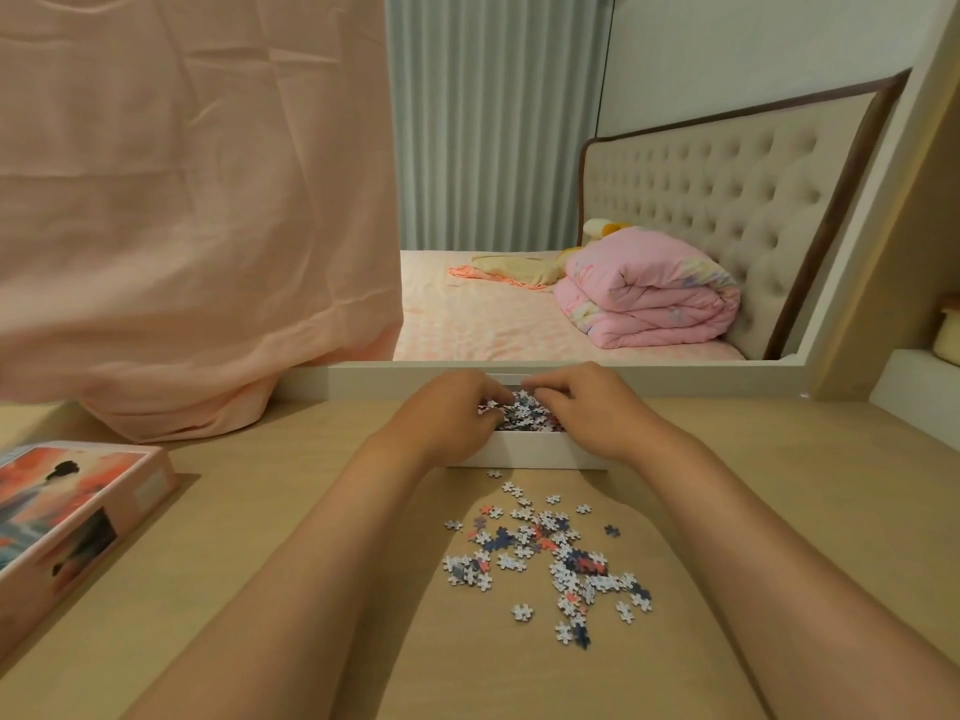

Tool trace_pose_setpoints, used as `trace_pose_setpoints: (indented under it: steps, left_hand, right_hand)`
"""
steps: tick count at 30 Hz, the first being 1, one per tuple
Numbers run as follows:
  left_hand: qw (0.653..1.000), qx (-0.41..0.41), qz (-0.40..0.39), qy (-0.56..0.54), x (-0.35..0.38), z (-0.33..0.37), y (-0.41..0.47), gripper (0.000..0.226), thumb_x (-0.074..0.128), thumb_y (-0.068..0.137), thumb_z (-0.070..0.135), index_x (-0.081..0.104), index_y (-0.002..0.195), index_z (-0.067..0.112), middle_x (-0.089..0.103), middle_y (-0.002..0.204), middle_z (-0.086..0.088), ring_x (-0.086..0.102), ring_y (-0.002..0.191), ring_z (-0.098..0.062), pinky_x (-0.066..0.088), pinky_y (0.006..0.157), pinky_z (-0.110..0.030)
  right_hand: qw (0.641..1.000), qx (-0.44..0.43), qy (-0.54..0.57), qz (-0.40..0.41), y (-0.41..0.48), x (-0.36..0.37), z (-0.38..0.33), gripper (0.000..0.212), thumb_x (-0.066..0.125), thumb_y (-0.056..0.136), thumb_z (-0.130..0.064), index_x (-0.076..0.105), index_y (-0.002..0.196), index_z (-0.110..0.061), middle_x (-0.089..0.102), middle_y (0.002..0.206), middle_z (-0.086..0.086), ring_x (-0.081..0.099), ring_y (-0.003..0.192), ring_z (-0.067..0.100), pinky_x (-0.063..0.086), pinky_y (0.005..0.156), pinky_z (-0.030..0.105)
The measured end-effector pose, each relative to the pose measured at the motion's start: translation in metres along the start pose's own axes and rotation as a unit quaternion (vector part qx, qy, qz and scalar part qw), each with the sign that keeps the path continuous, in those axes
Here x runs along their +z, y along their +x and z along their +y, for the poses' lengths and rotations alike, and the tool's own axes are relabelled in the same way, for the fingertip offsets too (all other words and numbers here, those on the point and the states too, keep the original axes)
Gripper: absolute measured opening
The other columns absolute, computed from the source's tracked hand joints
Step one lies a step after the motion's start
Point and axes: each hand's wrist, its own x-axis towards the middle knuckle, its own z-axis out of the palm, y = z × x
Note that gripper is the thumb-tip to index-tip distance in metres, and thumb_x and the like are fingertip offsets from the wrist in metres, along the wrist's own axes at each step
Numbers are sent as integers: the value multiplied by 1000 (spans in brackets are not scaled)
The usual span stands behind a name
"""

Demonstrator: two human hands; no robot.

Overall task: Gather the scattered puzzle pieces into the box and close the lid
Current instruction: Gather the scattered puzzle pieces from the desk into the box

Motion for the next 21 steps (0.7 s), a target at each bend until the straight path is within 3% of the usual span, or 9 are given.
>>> trace_pose_setpoints:
  steps: [3,5,7,10,12,17,21]
  left_hand:
    - [997,7,-60,49,-1,-1,-4,30,49,96,38,69,117,33,64,125,10,58,112,-16,44,100,-36]
    - [997,1,-80,21,1,-3,-6,31,48,96,38,66,121,34,62,130,11,56,117,-15,43,102,-37]
    - [998,-5,-55,-26,1,-3,-6,35,50,97,35,61,130,33,58,135,12,53,121,-12,41,104,-33]
    - [1000,7,-3,-19,-2,-8,-3,36,52,96,36,60,131,31,54,138,11,52,123,-13,42,104,-33]
    - [999,5,-27,17,-4,-11,-4,40,52,94,46,59,132,35,52,141,10,50,127,-16,39,108,-38]
    - [977,-5,-128,172,7,-7,-7,64,41,92,61,31,151,36,27,159,7,19,147,-16,10,118,-40]
    - [985,-12,-115,128,6,-7,-8,69,46,92,58,20,153,39,18,162,7,14,148,-18,8,118,-40]
  right_hand:
    - [998,5,-52,-32,-1,0,2,35,47,103,-23,60,136,-20,68,123,3,60,109,19,39,86,24]
    - [996,16,-78,-29,-1,-3,4,39,47,103,-24,56,140,-21,63,133,5,56,123,22,39,95,26]
    - [996,16,-83,-42,0,-4,5,39,48,102,-27,56,140,-26,61,138,1,54,126,19,39,99,27]
    - [984,4,-90,-152,-2,2,2,43,46,101,-40,51,143,-34,49,149,-8,45,135,15,35,108,30]
    - [974,-8,-127,-187,-5,9,1,49,41,100,-50,42,148,-37,36,157,-12,36,142,16,30,115,35]
    - [973,5,-177,-149,-3,14,4,59,38,100,-56,33,154,-33,16,164,-10,20,150,16,20,120,37]
    - [989,-19,-105,-104,-5,11,0,50,46,101,-45,42,149,-31,30,160,-10,31,146,14,24,117,32]
